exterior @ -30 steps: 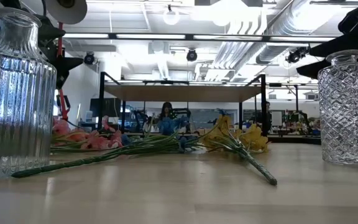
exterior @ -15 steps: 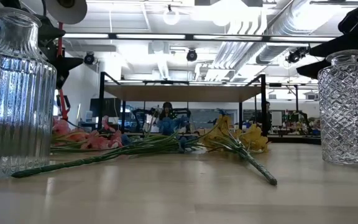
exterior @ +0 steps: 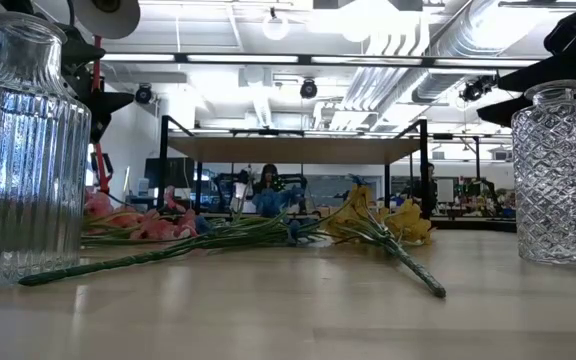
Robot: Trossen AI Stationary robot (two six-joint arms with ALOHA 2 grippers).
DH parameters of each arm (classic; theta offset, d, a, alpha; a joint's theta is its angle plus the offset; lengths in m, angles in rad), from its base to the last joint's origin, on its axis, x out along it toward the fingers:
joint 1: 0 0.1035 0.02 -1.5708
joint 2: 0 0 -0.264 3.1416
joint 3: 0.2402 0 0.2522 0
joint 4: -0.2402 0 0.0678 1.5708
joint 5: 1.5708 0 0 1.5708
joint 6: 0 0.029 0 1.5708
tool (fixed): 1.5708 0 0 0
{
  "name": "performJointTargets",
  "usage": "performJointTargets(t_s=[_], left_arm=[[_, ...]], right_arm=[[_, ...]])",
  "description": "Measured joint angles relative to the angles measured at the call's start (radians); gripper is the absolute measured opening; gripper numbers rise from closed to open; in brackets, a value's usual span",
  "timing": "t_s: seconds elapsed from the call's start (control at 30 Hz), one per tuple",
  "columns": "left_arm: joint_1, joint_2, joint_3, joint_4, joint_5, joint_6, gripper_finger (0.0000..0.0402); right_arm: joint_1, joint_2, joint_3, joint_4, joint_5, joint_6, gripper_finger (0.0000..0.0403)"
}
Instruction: Pick and place flowers into a vace then onto a shelf
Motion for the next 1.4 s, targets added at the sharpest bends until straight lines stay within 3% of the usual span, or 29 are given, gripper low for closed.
performJointTargets(t_s=[0.67,0.87,0.97,1.1,1.2,1.4], left_arm=[[0.000,0.000,0.000,0.000,0.000,0.000,0.0331],[0.000,0.000,0.000,0.007,-0.018,0.012,0.0331],[0.000,0.000,0.000,0.055,-0.142,-0.007,0.0331],[0.000,0.000,0.000,0.147,-0.326,-0.182,0.0331],[0.000,0.000,0.000,0.193,-0.459,-0.265,0.0331],[0.000,0.000,0.000,0.249,-0.669,-0.365,0.0331]], right_arm=[[0.000,0.000,0.000,0.000,0.000,0.000,0.0328],[-0.013,0.004,0.000,0.009,-0.061,0.057,0.0328],[-0.013,0.004,0.000,0.015,-0.045,0.174,0.0328],[-0.013,0.005,0.000,0.020,-0.037,0.337,0.0328],[-0.013,0.005,0.000,0.030,-0.014,0.373,0.0328],[-0.014,0.004,0.004,0.219,0.264,0.600,0.0328]])
